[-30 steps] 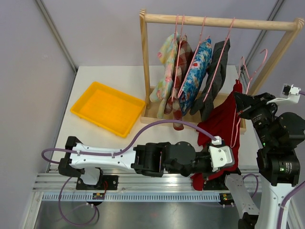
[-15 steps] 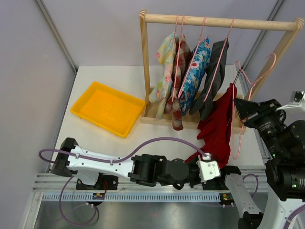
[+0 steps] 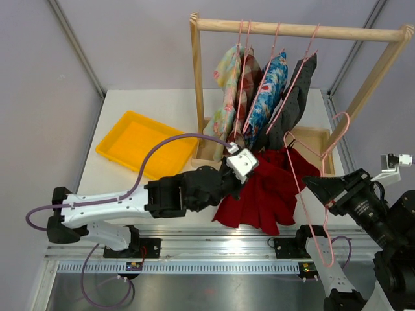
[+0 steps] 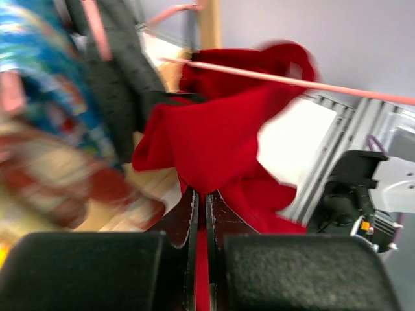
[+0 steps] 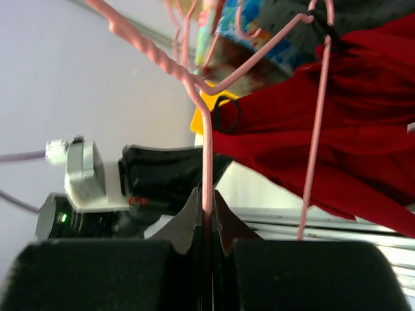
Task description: Remove the skirt from the hanger
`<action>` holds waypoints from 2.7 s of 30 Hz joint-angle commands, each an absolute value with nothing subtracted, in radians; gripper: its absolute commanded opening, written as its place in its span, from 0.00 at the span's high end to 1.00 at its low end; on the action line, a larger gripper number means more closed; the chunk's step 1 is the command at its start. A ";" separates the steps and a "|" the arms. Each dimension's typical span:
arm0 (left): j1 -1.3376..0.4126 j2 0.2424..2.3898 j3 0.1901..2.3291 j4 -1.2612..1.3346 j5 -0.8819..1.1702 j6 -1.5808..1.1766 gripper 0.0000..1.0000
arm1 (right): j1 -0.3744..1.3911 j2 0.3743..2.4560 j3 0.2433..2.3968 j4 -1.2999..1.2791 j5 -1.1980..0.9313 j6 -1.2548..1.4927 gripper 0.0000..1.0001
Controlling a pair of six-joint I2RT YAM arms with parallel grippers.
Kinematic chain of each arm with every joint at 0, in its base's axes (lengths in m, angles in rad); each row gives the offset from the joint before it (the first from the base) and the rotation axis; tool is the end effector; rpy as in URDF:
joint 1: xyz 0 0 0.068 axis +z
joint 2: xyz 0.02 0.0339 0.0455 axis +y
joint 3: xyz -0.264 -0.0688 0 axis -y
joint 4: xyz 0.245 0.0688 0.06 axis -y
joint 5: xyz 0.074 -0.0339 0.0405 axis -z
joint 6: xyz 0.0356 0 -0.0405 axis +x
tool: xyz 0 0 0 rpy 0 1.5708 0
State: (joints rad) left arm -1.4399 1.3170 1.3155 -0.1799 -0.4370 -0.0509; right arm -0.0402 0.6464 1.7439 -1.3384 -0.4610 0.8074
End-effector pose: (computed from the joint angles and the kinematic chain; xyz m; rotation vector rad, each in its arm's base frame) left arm 0.0545 -0.2988 0.4095 0.8756 1.5597 -0.7071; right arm -0.0290 0.0170 0.4927 0.4532 1.8373 0.9512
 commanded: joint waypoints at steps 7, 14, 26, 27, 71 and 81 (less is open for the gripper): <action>-1.304 1.187 1.321 -0.363 -0.676 -0.142 1.00 | -0.043 0.612 1.779 -1.638 -0.937 0.867 1.00; -1.111 1.099 1.293 -0.650 -0.940 -0.321 1.00 | -0.043 0.588 1.651 -1.640 -1.206 0.807 1.00; -0.645 0.985 1.495 -0.562 -0.861 -0.008 1.00 | -0.015 0.539 1.569 -1.637 -1.287 0.738 1.00; -0.596 1.014 1.526 -0.549 -0.827 0.033 1.00 | -0.015 0.537 1.559 -1.638 -1.269 0.735 1.00; -0.055 1.272 1.295 -0.534 -0.091 -0.410 0.01 | -0.005 0.730 1.755 -1.041 -0.048 0.586 1.00; -0.058 0.741 0.947 -0.655 0.122 -0.321 0.01 | -0.005 0.903 1.710 -0.710 0.084 0.545 1.00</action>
State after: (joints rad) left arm -0.0563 0.8227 1.0492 -0.6060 -0.0216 -0.3534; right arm -0.0086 0.8768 1.6875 -0.9230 0.0059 0.5793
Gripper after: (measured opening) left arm 0.987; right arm 0.057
